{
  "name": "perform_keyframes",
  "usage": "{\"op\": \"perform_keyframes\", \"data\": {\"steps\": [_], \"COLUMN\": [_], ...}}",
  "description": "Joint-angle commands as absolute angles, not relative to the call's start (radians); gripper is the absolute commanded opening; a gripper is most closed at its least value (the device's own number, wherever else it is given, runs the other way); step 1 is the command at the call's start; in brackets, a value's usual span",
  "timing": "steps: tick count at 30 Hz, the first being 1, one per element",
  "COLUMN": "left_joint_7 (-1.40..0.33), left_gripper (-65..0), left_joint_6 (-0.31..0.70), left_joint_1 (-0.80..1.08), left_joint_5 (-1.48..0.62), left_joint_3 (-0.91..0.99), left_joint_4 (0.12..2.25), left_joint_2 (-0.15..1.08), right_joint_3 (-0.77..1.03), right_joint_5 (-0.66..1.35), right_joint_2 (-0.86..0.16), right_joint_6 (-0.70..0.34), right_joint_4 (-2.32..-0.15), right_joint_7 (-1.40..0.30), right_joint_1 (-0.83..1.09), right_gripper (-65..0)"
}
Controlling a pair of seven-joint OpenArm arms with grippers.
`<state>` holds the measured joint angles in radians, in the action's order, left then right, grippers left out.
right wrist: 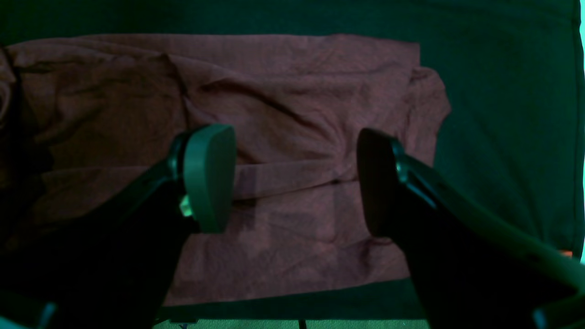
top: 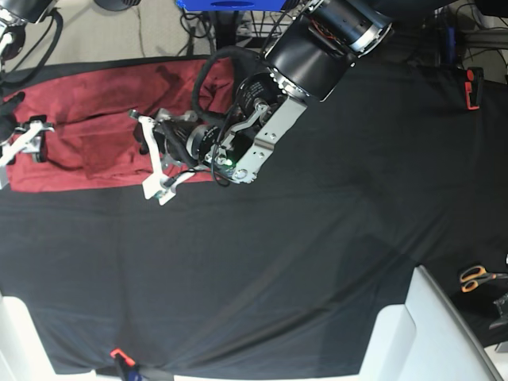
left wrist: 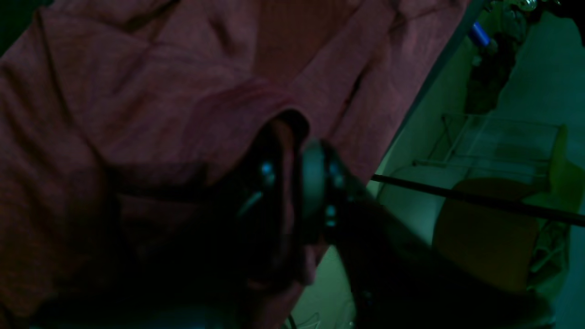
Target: Fold the T-shirt properly
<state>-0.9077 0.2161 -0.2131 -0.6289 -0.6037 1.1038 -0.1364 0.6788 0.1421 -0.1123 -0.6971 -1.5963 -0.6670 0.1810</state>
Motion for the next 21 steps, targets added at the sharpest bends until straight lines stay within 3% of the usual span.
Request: {"op": "perform_keyframes", "data": {"steps": [1, 4, 9, 15, 19, 21], "left_joint_7": [-0.892, -0.892, -0.894, -0.892, -0.892, -0.898], "left_gripper": [-47.6, -41.3, -41.1, -41.1, -41.8, -48.5], "left_joint_6": [0.228, 0.228, 0.231, 0.231, 0.225, 0.223], "left_joint_1": [-0.234, -0.251, -0.274, -0.364, -0.409, -0.417], "left_joint_5": [-0.647, -0.648, -0.7, -0.854, -0.883, -0.883], "left_joint_3": [-0.604, -0.605, -0.616, -0.78, -0.707, -0.615], "left_joint_4": [1.124, 1.125, 1.125, 1.127, 1.127, 1.127], "left_joint_2": [-0.156, -0.156, -0.157, -0.157, -0.151, -0.122], "right_joint_3": [0.679, 0.677, 0.677, 0.684, 0.68, 0.674], "right_joint_5": [0.153, 0.153, 0.153, 0.153, 0.153, 0.153], "right_joint_2": [-0.125, -0.125, -0.125, -0.127, -0.136, -0.143], "right_joint_6": [-0.698, -0.698, -0.698, -0.698, -0.698, -0.698], "right_joint_4": [-1.61, -1.61, -1.609, -1.55, -1.535, -1.54], "right_joint_7": [-0.648, -0.648, -0.648, -0.648, -0.648, -0.648], "right_joint_1": [0.174, 0.174, 0.174, 0.165, 0.157, 0.156], "right_gripper": [-26.9, -26.9, -26.9, -26.9, -26.9, -27.0]}}
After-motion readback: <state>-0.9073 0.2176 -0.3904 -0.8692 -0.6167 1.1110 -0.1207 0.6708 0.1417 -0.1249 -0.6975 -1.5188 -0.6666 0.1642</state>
